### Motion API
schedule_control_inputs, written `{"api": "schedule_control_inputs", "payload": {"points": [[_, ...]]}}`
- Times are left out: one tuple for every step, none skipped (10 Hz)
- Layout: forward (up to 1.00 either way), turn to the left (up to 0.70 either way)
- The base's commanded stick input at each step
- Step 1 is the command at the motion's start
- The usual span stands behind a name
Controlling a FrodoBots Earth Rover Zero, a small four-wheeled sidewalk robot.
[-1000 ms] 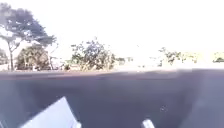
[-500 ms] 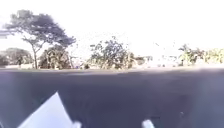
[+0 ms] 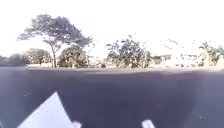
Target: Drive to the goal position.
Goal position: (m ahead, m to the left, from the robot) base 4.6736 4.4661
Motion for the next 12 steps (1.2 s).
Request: {"api": "schedule_control_inputs", "payload": {"points": [[0.00,0.70],[0.00,0.70],[0.00,0.70],[0.00,0.70],[0.00,0.70],[0.00,0.70],[0.00,0.70],[0.00,0.70],[0.00,0.70],[0.00,0.70],[0.00,0.70],[0.00,0.70]]}}
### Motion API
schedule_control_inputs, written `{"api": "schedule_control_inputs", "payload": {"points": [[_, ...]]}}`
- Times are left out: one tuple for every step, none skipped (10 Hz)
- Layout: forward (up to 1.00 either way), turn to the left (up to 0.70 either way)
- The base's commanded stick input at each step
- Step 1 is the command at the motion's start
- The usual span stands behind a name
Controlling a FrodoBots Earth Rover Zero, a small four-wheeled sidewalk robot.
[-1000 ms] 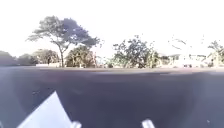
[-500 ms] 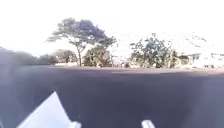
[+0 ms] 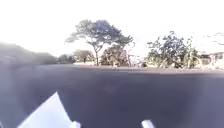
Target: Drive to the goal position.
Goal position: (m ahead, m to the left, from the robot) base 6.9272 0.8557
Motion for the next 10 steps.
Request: {"api": "schedule_control_inputs", "payload": {"points": [[0.00,0.70],[0.00,0.70],[0.00,0.70],[0.00,0.70],[0.22,0.00],[0.47,0.00],[0.70,0.00],[0.70,0.00],[0.70,0.00],[0.70,0.00]]}}
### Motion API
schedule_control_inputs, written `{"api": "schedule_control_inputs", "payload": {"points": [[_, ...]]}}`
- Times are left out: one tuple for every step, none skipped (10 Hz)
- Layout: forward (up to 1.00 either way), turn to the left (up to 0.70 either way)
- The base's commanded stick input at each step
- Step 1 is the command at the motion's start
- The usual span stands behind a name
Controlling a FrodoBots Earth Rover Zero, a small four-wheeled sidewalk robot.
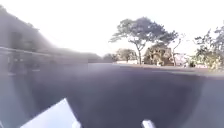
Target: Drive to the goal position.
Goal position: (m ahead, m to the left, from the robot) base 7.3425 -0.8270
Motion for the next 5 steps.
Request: {"api": "schedule_control_inputs", "payload": {"points": [[0.70,0.00],[0.70,0.00],[0.70,0.00],[0.70,0.00],[0.70,0.00]]}}
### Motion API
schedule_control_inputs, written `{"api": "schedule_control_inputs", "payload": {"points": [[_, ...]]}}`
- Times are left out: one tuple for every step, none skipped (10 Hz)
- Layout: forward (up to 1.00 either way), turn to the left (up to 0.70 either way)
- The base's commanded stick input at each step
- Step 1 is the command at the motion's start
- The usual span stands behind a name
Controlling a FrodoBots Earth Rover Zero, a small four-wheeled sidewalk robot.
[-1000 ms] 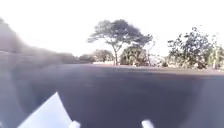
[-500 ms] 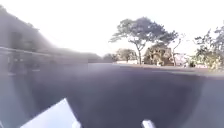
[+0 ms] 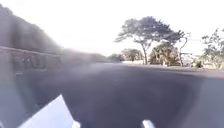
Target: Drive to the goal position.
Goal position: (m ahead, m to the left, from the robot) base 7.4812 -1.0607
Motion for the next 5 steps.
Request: {"api": "schedule_control_inputs", "payload": {"points": [[0.70,0.00],[0.70,0.00],[0.70,0.00],[0.70,0.00],[0.70,0.00]]}}
